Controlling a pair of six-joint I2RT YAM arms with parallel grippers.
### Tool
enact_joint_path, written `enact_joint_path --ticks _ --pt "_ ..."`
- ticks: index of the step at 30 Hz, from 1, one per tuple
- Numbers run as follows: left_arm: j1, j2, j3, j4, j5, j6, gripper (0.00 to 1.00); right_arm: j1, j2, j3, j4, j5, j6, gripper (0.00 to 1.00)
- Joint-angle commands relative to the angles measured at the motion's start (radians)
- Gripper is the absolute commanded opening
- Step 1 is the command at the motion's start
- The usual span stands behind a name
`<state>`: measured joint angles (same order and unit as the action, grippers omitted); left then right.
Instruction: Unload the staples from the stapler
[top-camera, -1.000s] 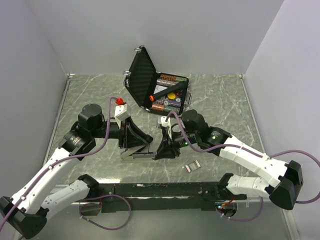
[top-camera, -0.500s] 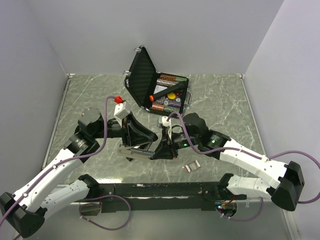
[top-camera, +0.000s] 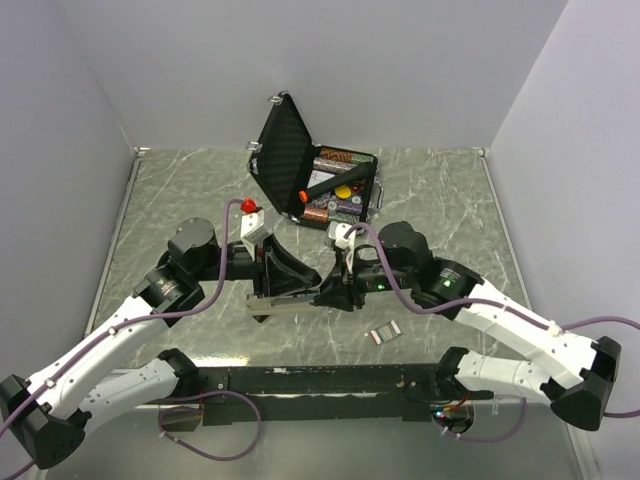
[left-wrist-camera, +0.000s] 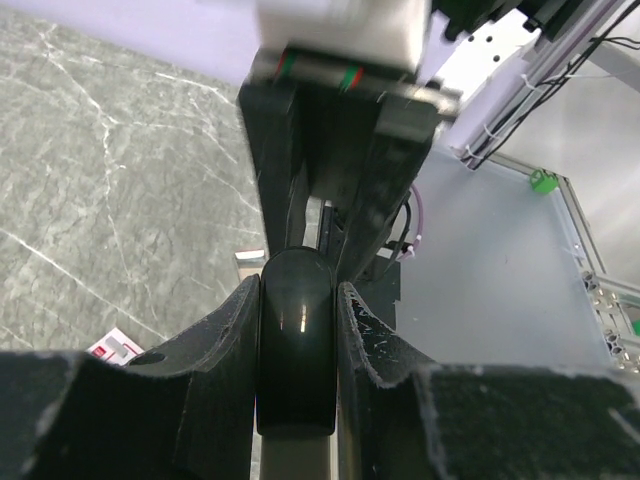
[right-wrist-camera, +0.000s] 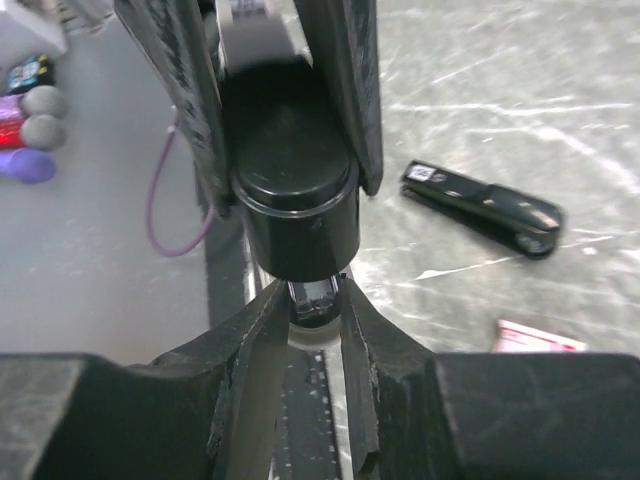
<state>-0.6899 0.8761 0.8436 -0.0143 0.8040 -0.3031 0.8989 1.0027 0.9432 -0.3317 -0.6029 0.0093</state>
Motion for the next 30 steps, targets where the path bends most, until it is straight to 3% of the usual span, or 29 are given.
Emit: enact_joint_path --ticks 1,11,12,16,30 --pt "-0.016 -0.026 0.046 0.04 -0.038 0.025 0.01 0.008 -0.047 0.068 -0.082 0.089 -0.06 0.36" --pt "-0.023 -0.046 0.04 0.053 -0.14 0.016 0.01 0.008 -0.107 0.126 -0.175 0.179 -0.075 0.42" --pt "-0.023 -0.043 0.04 0.057 -0.146 0.01 0.01 0.008 -0.105 0.129 -0.167 0.196 -0.063 0.39" --pt "-0.023 -0.035 0.032 0.083 -0.169 -0.017 0.01 0.008 -0.07 0.155 -0.133 0.247 -0.011 0.01" --pt "-0.031 -0.034 0.017 0.139 -0.292 -0.085 0.01 0.008 -0.033 0.146 0.049 0.347 0.126 0.0"
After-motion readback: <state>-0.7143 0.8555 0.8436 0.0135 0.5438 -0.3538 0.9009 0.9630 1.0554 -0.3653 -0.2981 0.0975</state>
